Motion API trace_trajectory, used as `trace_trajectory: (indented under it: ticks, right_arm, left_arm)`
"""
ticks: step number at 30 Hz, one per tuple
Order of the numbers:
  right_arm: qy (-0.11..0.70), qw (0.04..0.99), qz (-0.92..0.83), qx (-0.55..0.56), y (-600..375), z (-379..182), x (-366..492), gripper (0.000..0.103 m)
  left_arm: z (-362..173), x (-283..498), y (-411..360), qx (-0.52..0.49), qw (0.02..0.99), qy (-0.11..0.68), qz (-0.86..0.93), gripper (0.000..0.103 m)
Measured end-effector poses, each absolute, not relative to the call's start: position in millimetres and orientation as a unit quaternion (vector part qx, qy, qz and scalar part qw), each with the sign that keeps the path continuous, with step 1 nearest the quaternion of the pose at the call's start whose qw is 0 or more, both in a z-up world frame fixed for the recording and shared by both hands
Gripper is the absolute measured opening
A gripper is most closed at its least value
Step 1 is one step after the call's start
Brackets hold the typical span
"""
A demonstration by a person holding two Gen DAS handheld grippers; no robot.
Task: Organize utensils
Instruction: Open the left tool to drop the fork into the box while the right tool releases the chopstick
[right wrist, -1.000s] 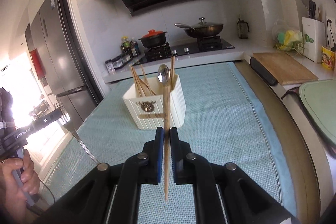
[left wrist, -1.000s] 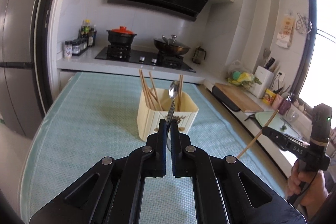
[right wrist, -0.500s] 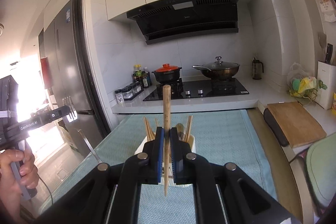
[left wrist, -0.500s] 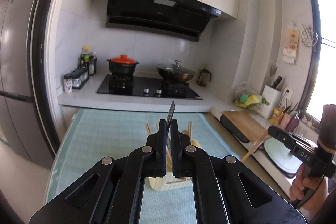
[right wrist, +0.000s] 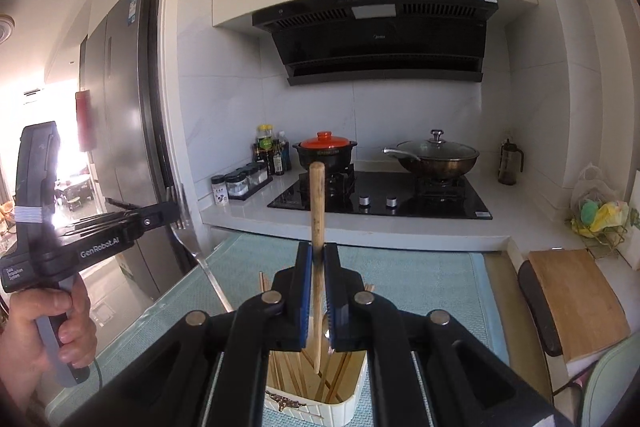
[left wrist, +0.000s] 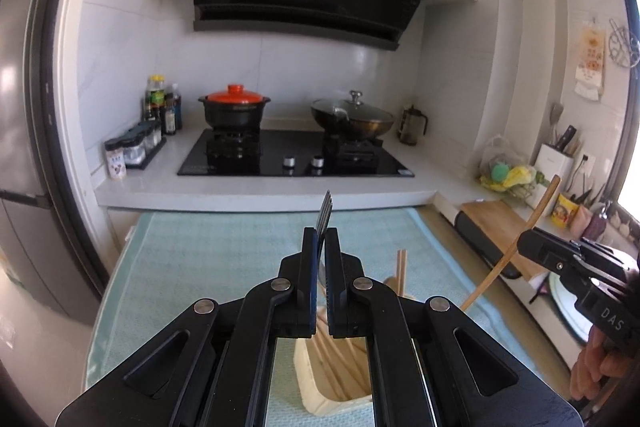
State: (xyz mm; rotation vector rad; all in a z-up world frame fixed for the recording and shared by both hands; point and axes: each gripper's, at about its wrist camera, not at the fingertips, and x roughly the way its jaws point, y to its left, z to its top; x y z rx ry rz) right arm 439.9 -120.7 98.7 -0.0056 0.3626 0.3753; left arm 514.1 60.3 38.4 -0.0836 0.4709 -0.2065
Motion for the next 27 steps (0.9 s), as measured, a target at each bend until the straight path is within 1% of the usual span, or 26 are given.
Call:
trace_trajectory:
  ticks: [6,9,12,13,14,15,16,17,18,19,20,21,22,23,24,25,27]
  right_arm:
    - [0.271,0.939,0.212,-0.003,-98,36,491,0.006]
    - [0.315,0.923,0.220,0.013,-90,4,517,0.006]
    - [0.342,0.912,0.226,0.025,-85,-16,537,0.007]
    - [0.346,0.910,0.226,0.027,-85,-19,541,0.008]
    - [0.348,0.910,0.222,0.026,-84,-21,545,0.009]
    - [0.348,0.912,0.217,0.025,-84,-22,546,0.019]
    - [0.347,0.913,0.211,0.026,-86,-20,546,0.038]
    - [0.339,0.917,0.210,0.034,-90,-15,544,0.047]
    - [0.327,0.920,0.211,0.044,-96,-8,539,0.054]
    - [0.317,0.924,0.210,0.048,-101,0,533,0.054]
    - [0.308,0.928,0.206,0.046,-106,9,527,0.054]
    - [0.298,0.932,0.200,0.043,-110,18,520,0.057]
    - [0.286,0.938,0.194,0.040,-115,27,510,0.062]
    - [0.272,0.943,0.189,0.036,-118,36,500,0.064]
    - [0.258,0.948,0.182,0.031,-122,44,487,0.069]
    - [0.246,0.953,0.174,0.024,-125,51,474,0.076]
    - [0.222,0.963,0.153,0.010,-131,62,445,0.086]
  left_arm:
    - [-20,555,41,-0.017,0.948,0.300,-0.105,0.001]
    - [-43,569,33,-0.004,0.939,0.327,-0.108,0.001]
    - [-53,577,30,0.005,0.936,0.336,-0.105,0.005]
    - [-53,578,31,0.006,0.937,0.334,-0.098,0.013]
    - [-52,579,35,0.001,0.938,0.333,-0.095,0.027]
    - [-49,578,40,-0.007,0.940,0.330,-0.090,0.036]
    - [-45,573,45,-0.014,0.942,0.323,-0.084,0.054]
    - [-39,567,50,-0.016,0.947,0.313,-0.076,0.065]
    - [-33,559,53,-0.012,0.951,0.301,-0.070,0.068]
    - [-26,549,55,-0.006,0.955,0.290,-0.064,0.072]
    - [-20,540,58,0.000,0.958,0.281,-0.058,0.079]
    - [-13,528,59,0.005,0.962,0.270,-0.051,0.083]
    - [-7,513,59,0.012,0.966,0.255,-0.043,0.094]
    - [-1,497,59,0.017,0.970,0.238,-0.033,0.103]
    - [4,481,58,0.023,0.975,0.222,-0.022,0.103]
    - [7,464,56,0.030,0.978,0.207,-0.010,0.103]
    - [10,436,51,0.040,0.980,0.192,0.010,0.103]
